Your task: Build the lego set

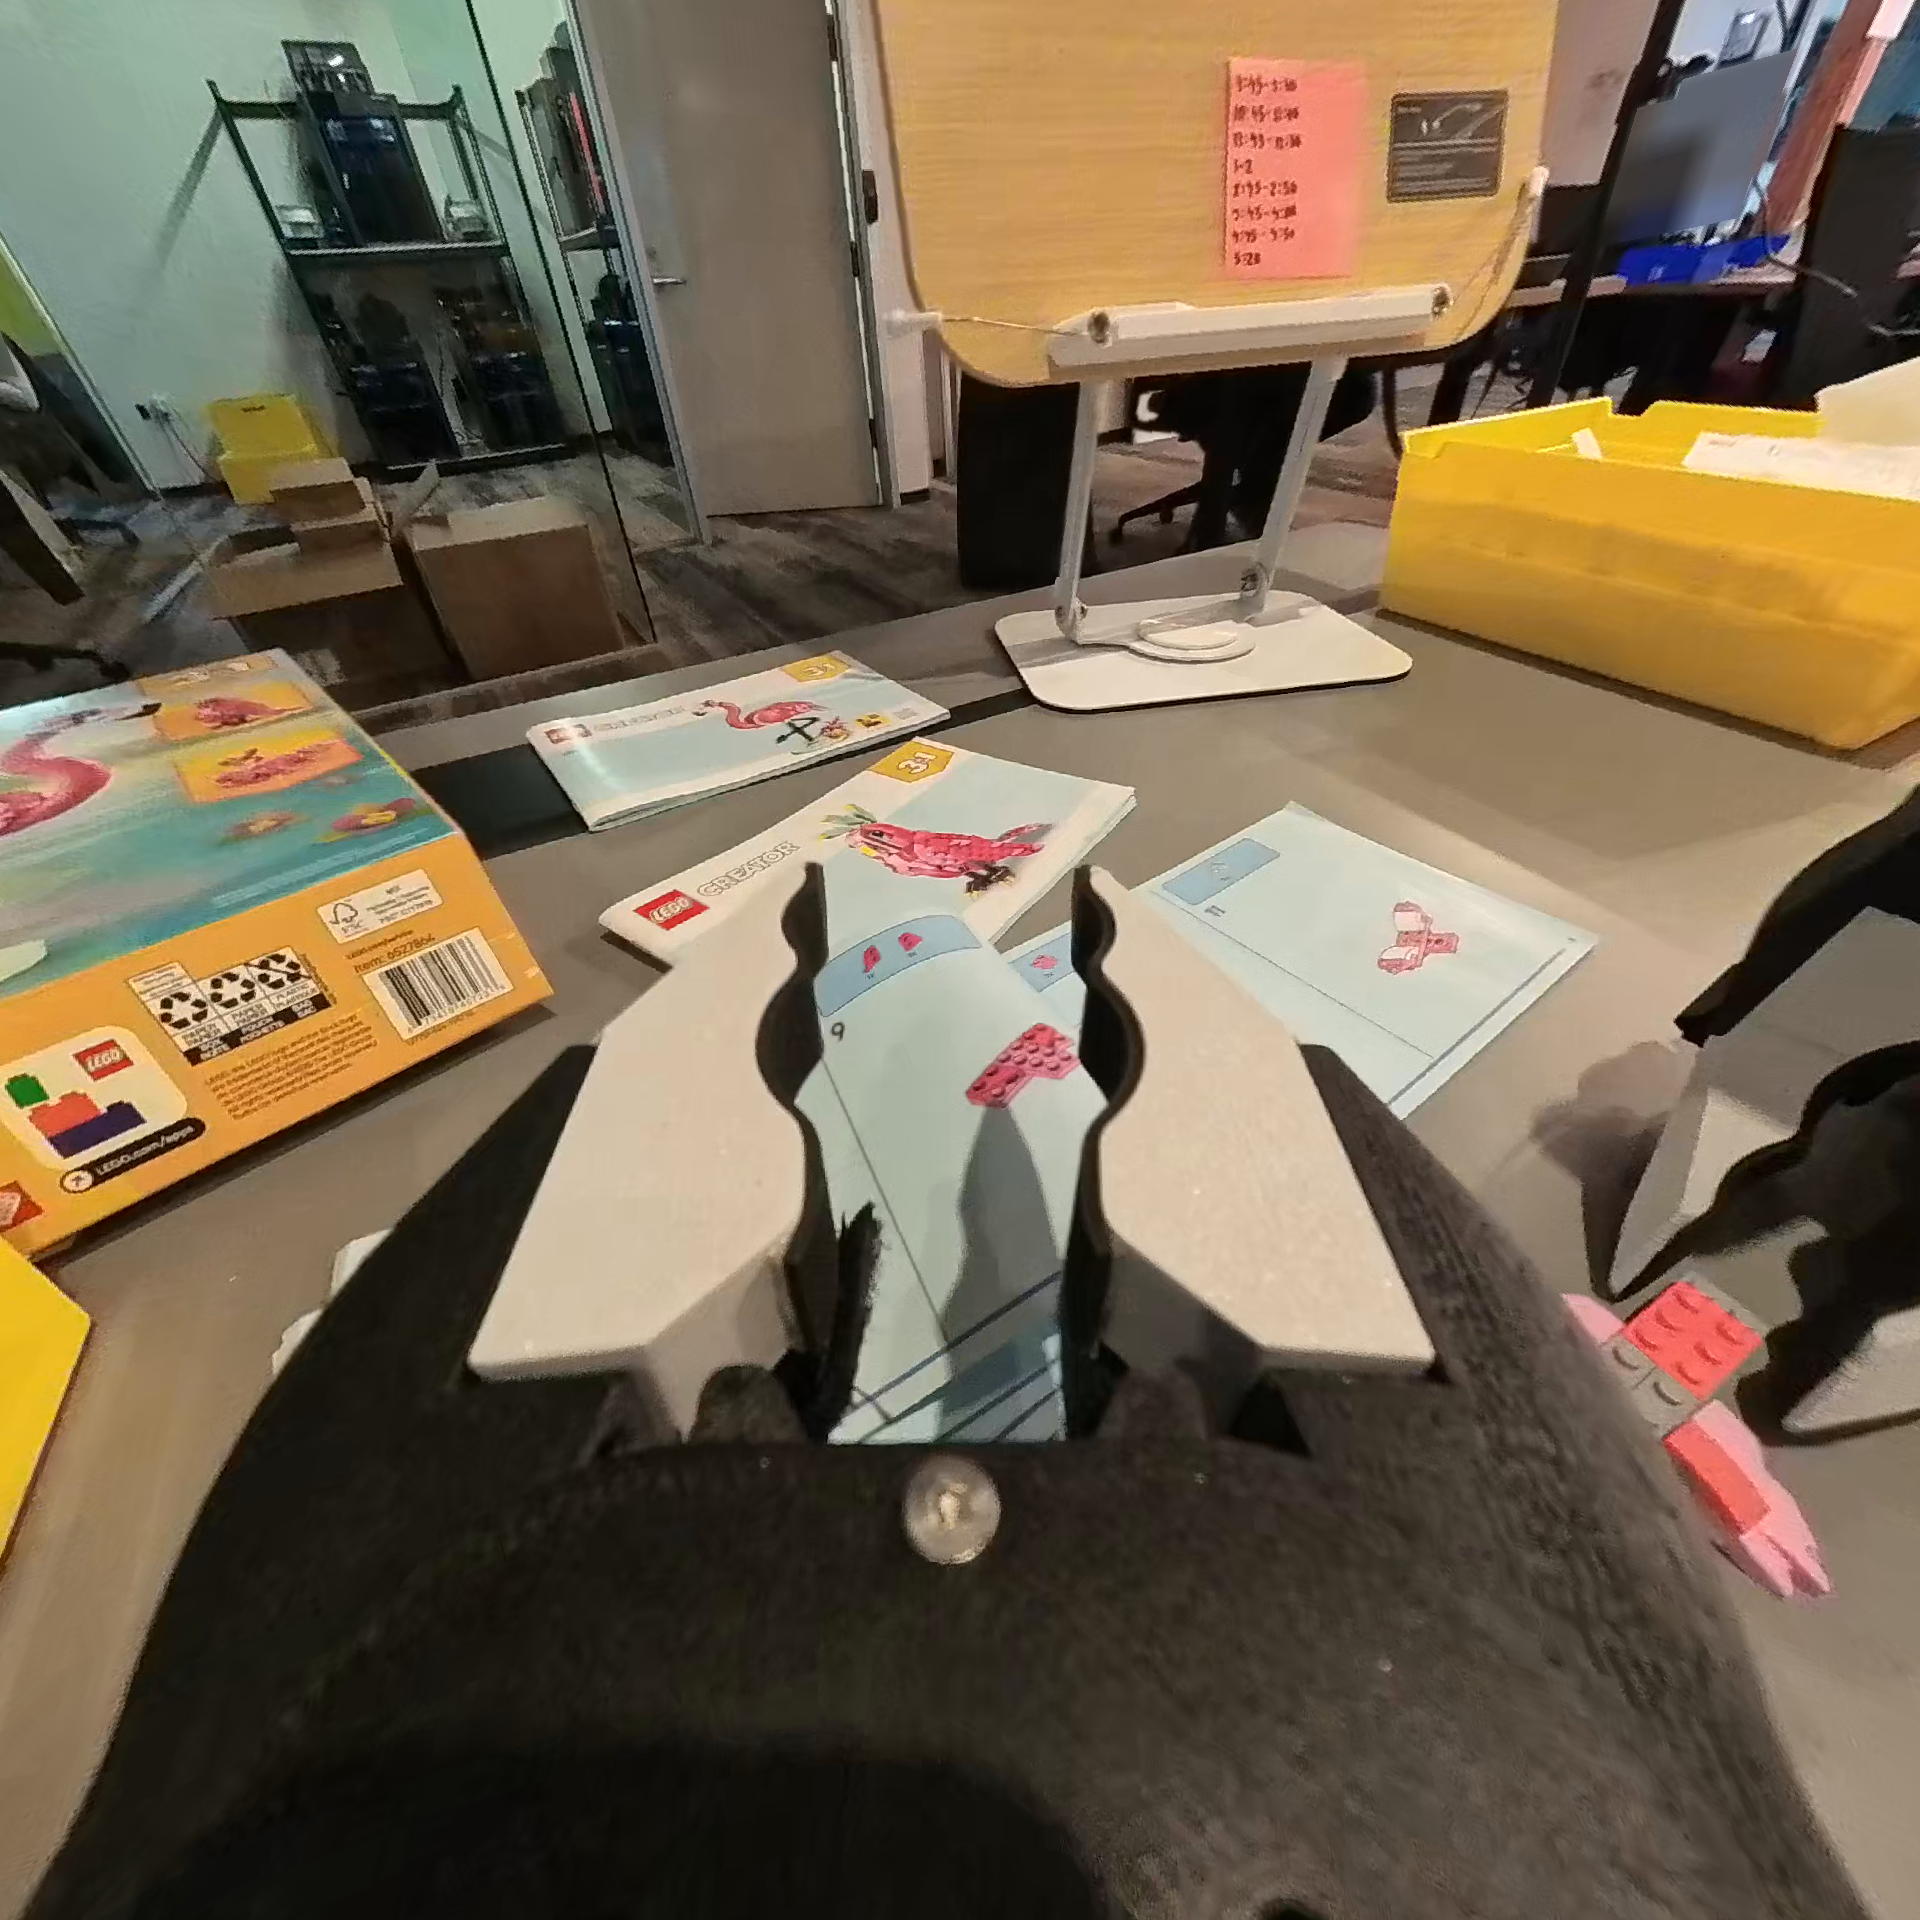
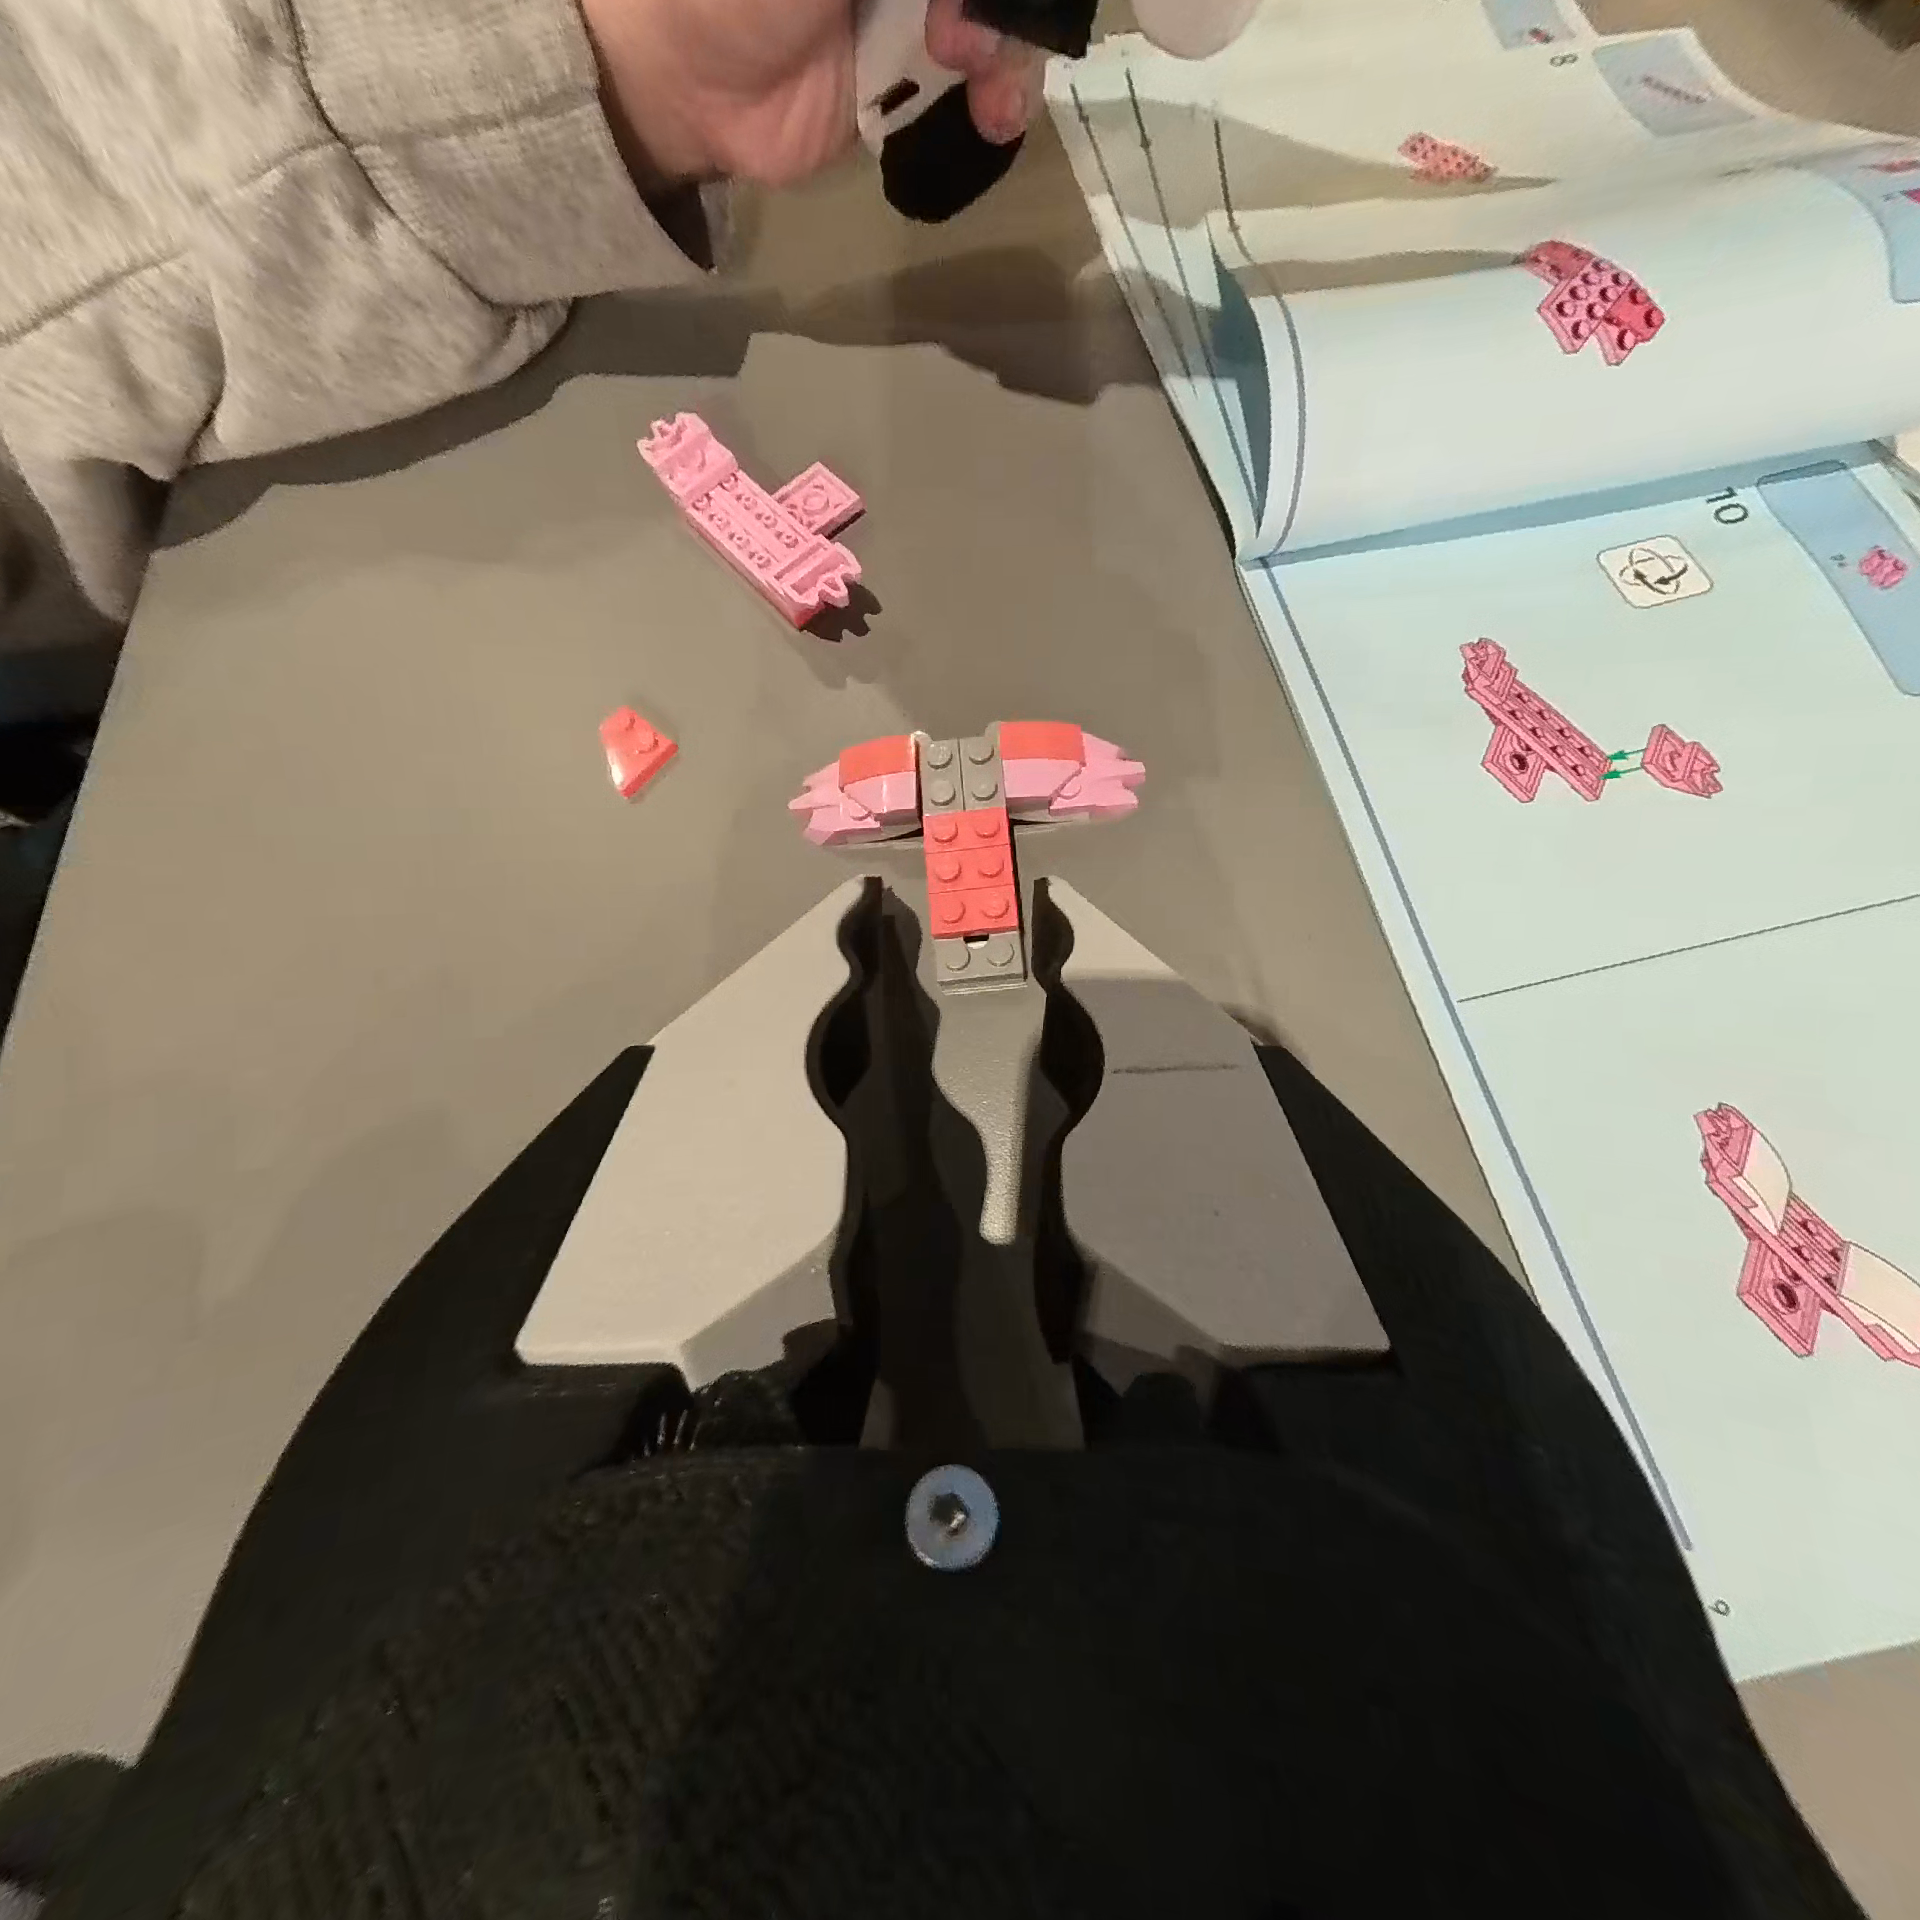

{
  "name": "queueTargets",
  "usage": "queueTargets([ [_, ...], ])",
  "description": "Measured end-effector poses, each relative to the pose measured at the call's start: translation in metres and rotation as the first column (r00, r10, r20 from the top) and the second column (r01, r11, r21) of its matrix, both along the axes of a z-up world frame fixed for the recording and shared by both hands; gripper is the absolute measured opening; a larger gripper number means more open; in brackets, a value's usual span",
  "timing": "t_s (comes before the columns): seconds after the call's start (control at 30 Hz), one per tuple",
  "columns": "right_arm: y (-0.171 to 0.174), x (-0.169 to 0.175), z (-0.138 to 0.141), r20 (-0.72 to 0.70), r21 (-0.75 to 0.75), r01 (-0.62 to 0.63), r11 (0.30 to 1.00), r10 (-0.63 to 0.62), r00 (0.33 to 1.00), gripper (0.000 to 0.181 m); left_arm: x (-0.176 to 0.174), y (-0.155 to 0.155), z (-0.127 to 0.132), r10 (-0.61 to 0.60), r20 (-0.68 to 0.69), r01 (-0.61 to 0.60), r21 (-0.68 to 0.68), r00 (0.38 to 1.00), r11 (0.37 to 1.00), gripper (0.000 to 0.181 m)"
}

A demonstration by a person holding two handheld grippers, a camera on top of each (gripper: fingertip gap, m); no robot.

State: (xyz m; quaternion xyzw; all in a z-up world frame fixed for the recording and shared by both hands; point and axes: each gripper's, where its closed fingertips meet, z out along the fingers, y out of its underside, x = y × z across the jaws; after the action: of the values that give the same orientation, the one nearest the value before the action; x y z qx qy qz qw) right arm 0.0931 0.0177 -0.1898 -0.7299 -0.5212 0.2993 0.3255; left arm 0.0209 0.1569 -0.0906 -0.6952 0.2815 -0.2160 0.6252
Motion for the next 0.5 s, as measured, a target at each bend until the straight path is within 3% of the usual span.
queueTargets([
  [0.27,0.0018,0.0002,-0.0023,0.026,0.048,0.010,0.999,-0.012,1.000,0.024,-0.0040,-0.0003,-0.0040,0.068,-0.137,-0.059,0.067,0.988,0.996,0.043],
  [0.5,0.0021,-0.0012,-0.0023,0.035,0.069,0.011,0.998,-0.014,0.999,0.024,-0.0062,0.0000,0.0005,0.069,-0.075,-0.064,0.056,0.995,0.996,0.041],
])
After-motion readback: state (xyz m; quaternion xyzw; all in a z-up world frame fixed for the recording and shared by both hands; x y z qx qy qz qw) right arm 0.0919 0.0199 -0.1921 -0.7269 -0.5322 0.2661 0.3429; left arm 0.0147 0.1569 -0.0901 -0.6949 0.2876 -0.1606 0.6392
